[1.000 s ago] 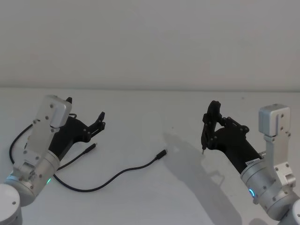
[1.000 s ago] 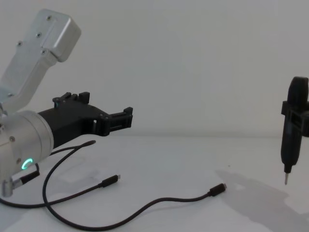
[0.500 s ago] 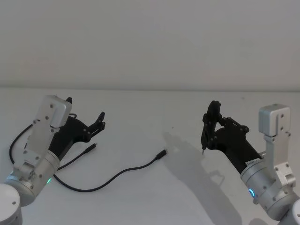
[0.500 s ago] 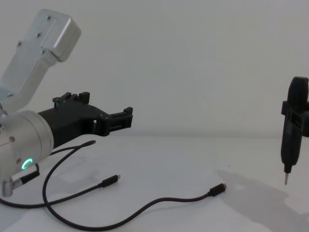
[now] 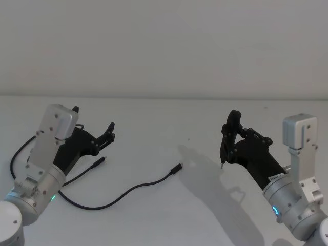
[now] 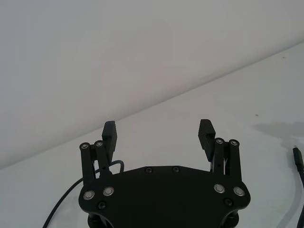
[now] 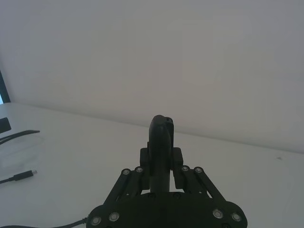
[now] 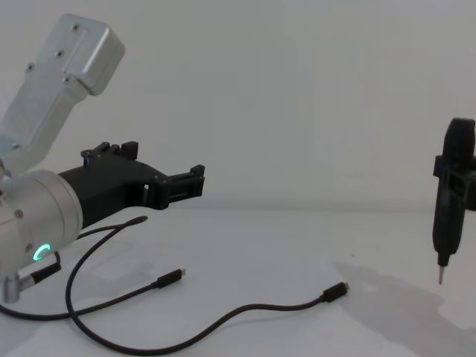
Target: Pick up the data cable with the one hand.
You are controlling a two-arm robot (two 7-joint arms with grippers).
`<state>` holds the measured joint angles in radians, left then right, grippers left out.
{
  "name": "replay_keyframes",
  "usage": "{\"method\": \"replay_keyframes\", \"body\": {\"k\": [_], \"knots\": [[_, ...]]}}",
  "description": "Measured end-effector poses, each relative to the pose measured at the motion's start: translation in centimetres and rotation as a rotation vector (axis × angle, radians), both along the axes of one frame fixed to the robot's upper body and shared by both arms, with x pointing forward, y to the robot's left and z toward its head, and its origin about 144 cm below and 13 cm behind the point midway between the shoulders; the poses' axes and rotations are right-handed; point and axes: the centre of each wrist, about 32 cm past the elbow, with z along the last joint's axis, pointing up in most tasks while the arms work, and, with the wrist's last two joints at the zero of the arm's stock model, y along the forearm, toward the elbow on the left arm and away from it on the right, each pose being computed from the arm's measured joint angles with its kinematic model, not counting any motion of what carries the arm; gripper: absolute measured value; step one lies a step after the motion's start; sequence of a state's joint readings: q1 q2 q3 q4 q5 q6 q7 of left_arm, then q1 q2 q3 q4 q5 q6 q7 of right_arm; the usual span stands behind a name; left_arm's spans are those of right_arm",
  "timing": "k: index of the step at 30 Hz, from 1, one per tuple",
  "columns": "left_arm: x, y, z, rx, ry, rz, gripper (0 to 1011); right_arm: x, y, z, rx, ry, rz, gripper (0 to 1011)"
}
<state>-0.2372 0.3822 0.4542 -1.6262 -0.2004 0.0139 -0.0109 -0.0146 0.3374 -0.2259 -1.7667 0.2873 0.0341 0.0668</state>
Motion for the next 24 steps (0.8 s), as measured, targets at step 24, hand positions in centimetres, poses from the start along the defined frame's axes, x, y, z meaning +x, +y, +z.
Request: {"method": "replay_keyframes", "body": {"k": [24], "knots": [[0.0,0.0,0.0,0.0,0.0,0.0,1001,0.0,0.0,0.0,0.0,0.0,0.0,275]]}}
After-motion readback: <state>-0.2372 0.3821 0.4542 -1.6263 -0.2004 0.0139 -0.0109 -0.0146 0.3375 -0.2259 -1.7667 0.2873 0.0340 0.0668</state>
